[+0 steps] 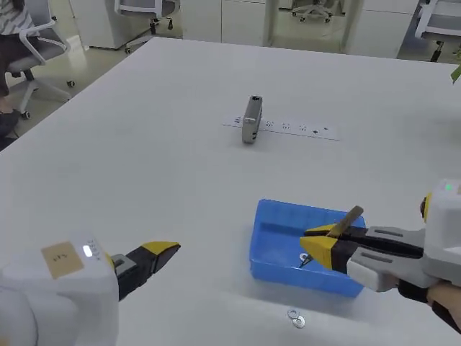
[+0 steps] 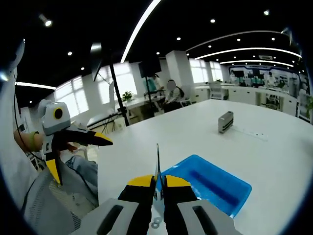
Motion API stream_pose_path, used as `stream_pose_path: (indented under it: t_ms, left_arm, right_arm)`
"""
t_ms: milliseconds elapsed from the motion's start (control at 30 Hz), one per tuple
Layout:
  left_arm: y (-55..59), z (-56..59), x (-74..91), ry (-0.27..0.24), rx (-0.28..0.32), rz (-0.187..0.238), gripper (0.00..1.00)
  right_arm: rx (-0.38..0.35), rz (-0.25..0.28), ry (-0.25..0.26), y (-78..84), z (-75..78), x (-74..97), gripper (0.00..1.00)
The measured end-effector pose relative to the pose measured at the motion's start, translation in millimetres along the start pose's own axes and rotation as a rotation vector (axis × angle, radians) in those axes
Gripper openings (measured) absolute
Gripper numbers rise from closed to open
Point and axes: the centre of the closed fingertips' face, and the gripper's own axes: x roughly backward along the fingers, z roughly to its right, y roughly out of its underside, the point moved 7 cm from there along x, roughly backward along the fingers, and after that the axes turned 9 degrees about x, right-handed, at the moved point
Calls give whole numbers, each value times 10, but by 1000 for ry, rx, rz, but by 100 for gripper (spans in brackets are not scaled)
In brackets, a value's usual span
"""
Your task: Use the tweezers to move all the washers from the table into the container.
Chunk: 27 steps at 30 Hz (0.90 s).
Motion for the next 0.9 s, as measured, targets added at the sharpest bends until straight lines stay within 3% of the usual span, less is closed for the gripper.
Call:
stream_pose_path:
  t_ms: [267,533,900]
  left_arm:
    - [-3,3,-16,4,-2,-4,95]
    - [8,-7,-16,3,-1,-9,95]
    - [16,-17,-11,1,0,-12,95]
  right_arm:
    - [-50,-47,-32,235,-116,-72,4]
    - [-79,-91,-33,413,-103,-101,4]
    - [-55,-137,-49,501,-120,-185,4]
